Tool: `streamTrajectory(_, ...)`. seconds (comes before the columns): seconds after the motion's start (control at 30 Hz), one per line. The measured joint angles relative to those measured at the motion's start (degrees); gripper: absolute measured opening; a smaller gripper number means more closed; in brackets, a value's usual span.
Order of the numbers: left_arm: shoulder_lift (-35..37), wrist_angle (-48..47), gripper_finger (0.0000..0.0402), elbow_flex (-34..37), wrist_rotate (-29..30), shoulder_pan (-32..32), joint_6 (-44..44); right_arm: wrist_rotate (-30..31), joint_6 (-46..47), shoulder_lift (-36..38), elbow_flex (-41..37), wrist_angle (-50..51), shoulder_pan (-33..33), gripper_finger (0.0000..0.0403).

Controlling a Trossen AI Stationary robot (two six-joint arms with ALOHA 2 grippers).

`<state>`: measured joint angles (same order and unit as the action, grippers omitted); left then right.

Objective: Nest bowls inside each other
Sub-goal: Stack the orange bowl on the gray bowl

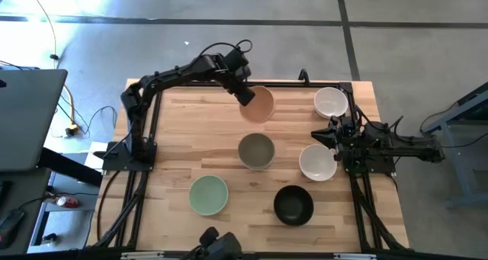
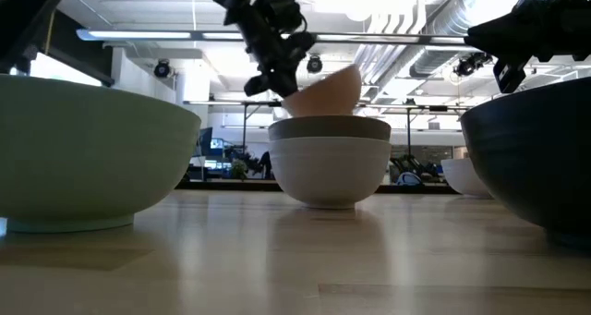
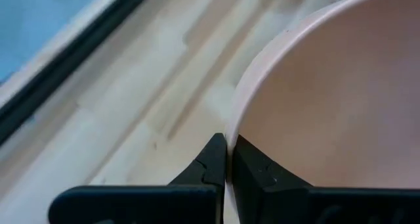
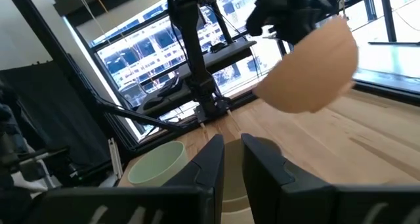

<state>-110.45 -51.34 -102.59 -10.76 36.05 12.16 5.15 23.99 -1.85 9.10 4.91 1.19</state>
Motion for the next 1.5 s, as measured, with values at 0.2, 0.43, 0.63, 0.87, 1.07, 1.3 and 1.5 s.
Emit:
streamTrajectory(0.2,1.26,-7.1,0.0,0.0,-1.13,-1.14,-1.46,0.22,0.17,0.0,0.0,-0.02,0.02,0.0044)
streamTrajectory(0.43,1.29,-9.52,0.0,0.0,-2.87,-3.93,-1.64,0.2,0.17,0.0,0.0,-0.02,0.01,0.0044)
streamTrajectory(0.63,1.29,-9.52,0.0,0.0,-3.4,-6.85,-0.7,0.2,0.17,0.0,0.0,-0.02,0.02,0.0044)
streamTrajectory(0.87,1.29,-9.65,0.0,0.0,-3.37,-8.73,0.67,0.17,0.09,0.0,0.0,-0.02,0.02,0.0044)
streamTrajectory(1.07,1.29,-10.44,0.0,0.0,-3.13,-10.32,0.73,0.15,0.0,0.0,0.0,-0.02,0.01,0.0044)
streamTrajectory(1.3,1.29,-10.6,0.0,0.0,-2.42,-11.88,1.16,0.13,0.0,0.0,0.0,-0.02,0.02,0.0044)
streamTrajectory(1.5,1.29,-10.79,0.0,0.0,-2.02,-12.54,2.17,-0.24,0.0,-0.01,0.0,-0.02,0.01,0.0044)
